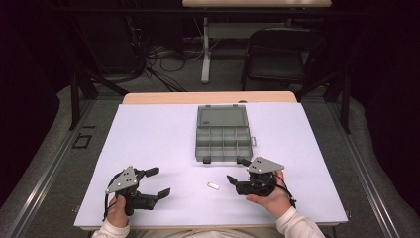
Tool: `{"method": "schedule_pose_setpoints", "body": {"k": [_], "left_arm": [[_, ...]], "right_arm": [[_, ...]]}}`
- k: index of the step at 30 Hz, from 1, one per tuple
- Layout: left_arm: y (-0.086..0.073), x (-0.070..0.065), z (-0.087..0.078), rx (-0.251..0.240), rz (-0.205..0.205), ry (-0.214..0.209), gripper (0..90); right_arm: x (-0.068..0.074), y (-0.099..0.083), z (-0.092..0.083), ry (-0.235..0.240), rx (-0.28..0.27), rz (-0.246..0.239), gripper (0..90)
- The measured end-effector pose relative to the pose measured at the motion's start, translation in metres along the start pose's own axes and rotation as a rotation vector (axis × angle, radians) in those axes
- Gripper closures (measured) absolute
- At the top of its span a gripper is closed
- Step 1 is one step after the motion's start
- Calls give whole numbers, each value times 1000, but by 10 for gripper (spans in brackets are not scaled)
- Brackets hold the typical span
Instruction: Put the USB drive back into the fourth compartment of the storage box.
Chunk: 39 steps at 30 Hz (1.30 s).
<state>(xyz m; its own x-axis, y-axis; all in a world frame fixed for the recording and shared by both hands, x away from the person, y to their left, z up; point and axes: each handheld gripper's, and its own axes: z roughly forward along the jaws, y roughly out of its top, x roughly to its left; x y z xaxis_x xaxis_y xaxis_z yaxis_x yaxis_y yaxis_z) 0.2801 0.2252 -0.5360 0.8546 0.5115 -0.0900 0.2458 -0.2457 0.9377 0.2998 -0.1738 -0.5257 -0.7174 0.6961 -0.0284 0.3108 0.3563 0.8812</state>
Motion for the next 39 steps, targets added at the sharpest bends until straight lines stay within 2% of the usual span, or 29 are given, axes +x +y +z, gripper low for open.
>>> {"method": "schedule_pose_setpoints", "body": {"k": [2,3,10,12,19,25,32,36,39], "left_arm": [[0,0,0,0,-1,2,157],[0,0,0,0,-2,2,157],[0,0,0,1,-2,1,157],[0,0,0,1,-3,2,157],[0,0,0,1,-2,2,157],[0,0,-1,1,-1,1,157],[0,0,0,2,1,-1,157],[0,0,-1,2,0,-2,157],[0,0,0,4,-2,2,157]], "right_arm": [[0,1,0,4,-1,-1,297],[1,2,1,16,-4,-3,344],[3,7,5,55,1,-20,410],[4,9,7,80,12,-25,433],[7,15,12,95,51,-59,441],[12,17,22,115,88,-76,490],[16,17,31,120,122,-69,521],[18,15,35,120,129,-67,570],[19,13,38,137,143,-67,590]]}}
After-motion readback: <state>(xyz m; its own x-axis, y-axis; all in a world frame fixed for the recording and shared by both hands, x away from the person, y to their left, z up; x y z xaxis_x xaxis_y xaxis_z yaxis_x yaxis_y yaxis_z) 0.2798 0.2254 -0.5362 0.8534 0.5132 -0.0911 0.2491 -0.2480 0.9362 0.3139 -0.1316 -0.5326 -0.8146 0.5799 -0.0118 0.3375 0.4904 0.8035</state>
